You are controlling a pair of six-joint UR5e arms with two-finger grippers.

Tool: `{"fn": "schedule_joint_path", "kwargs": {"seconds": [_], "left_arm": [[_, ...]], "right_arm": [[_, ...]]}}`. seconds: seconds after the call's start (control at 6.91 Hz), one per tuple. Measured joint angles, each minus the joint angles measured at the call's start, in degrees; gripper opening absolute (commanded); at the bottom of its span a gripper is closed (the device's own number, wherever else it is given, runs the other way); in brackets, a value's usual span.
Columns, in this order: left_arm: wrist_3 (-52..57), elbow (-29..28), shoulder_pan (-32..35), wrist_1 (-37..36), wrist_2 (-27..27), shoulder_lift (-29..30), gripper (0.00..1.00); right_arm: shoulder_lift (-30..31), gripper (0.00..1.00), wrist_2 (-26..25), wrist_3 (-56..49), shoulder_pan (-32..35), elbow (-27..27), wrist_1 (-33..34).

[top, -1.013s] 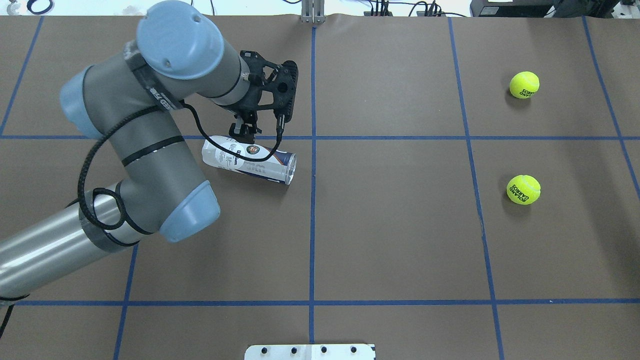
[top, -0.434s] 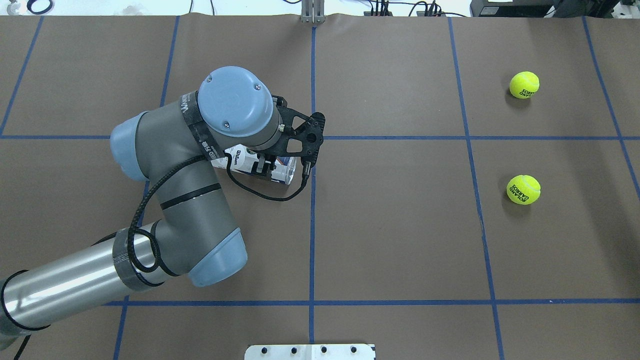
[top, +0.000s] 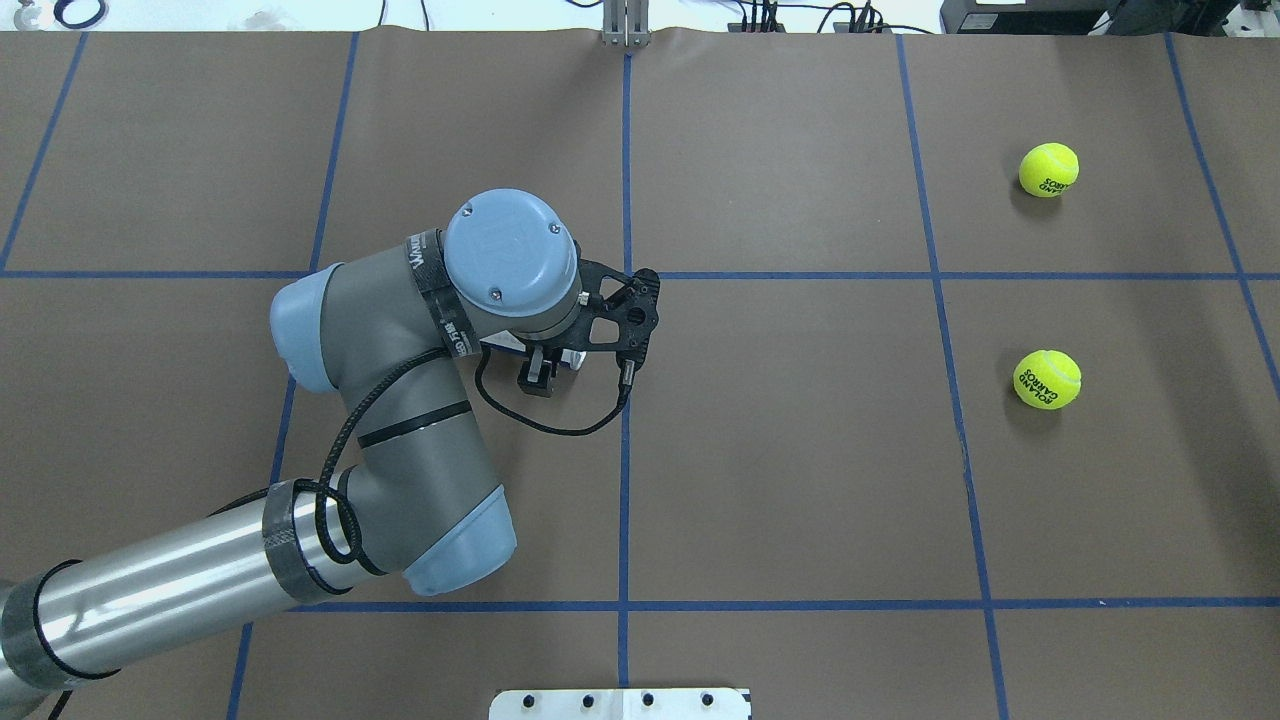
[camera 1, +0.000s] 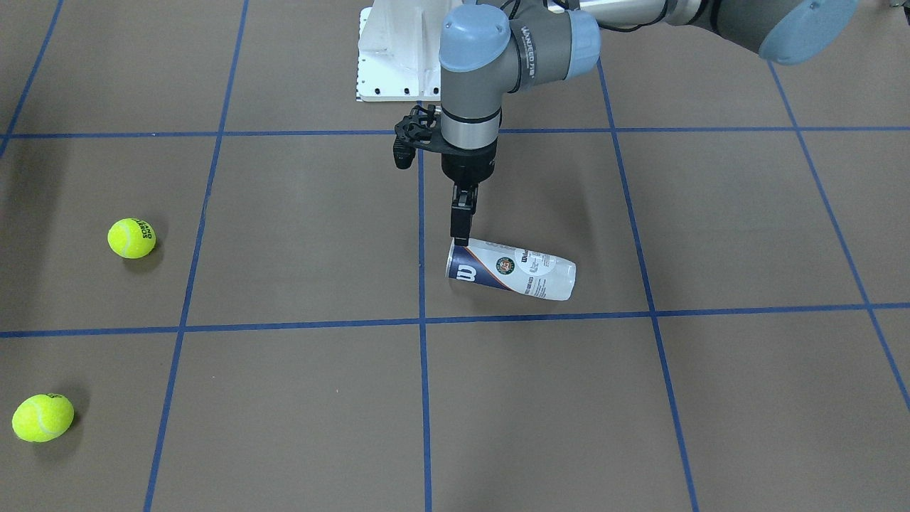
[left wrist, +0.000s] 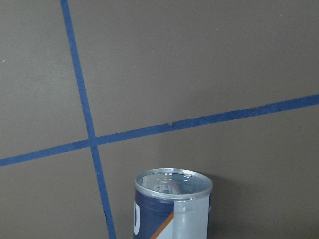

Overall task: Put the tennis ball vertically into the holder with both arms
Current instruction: 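Close the left gripper around the open end of the can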

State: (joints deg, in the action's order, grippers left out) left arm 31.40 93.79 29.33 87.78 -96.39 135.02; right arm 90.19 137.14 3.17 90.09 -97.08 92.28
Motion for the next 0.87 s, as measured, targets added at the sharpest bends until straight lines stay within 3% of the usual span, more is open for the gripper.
{"fn": "schedule_joint_path", "kwargs": {"seconds": [0.87], "left_arm": [[-0.6, -7.5, -0.4, 3.9, 1.5, 2.8, 0.99]], "right_arm": [[0.0, 0.99, -0.1, 0.0, -0.2, 0.5, 0.0]]}}
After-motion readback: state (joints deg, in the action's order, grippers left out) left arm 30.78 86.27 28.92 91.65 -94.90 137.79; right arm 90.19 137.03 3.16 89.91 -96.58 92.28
